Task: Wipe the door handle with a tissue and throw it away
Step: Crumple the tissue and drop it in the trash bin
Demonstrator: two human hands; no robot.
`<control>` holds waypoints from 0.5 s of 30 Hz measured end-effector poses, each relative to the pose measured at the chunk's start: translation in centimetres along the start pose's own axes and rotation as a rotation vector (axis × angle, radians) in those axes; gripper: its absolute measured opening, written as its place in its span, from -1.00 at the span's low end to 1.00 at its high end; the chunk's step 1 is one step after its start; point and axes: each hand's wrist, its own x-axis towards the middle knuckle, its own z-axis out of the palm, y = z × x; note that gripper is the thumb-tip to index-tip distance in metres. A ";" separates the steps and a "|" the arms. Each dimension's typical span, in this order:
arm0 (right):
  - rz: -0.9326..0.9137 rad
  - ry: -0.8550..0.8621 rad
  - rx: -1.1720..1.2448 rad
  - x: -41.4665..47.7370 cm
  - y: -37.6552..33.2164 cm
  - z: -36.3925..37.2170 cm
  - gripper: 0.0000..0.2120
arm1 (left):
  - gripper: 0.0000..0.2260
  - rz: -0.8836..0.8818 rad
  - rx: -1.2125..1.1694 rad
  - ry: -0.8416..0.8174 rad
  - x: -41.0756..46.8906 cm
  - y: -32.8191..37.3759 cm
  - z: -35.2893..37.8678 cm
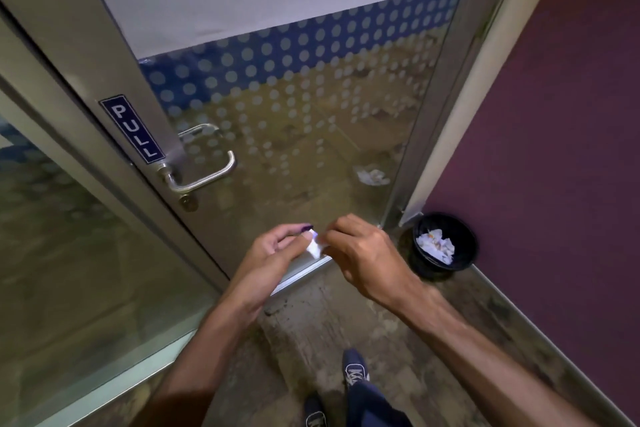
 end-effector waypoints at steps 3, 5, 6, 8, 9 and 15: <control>0.063 0.035 -0.052 -0.9 1.3 -1.3 -0.98 | -0.76 0.021 0.073 -0.037 1.0 -0.1 1.3; 0.111 0.067 -0.085 -1.5 2.5 -2.1 -0.97 | -0.74 0.081 0.205 -0.034 1.9 -0.4 2.6; 0.136 0.083 -0.090 -1.8 3.1 -2.5 -0.94 | -0.74 0.117 0.301 -0.016 2.3 -0.5 3.4; 0.183 0.112 -0.089 -2.6 4.6 -3.1 -0.89 | -0.79 0.188 0.499 0.020 3.3 -0.8 5.0; 0.213 0.120 -0.093 -3.0 5.5 -3.3 -0.88 | -0.77 0.228 0.587 0.019 3.9 -1.1 6.0; 0.407 0.149 -0.114 -5.9 12.8 -5.5 -0.84 | -0.55 0.317 0.862 -0.138 9.3 -2.8 12.6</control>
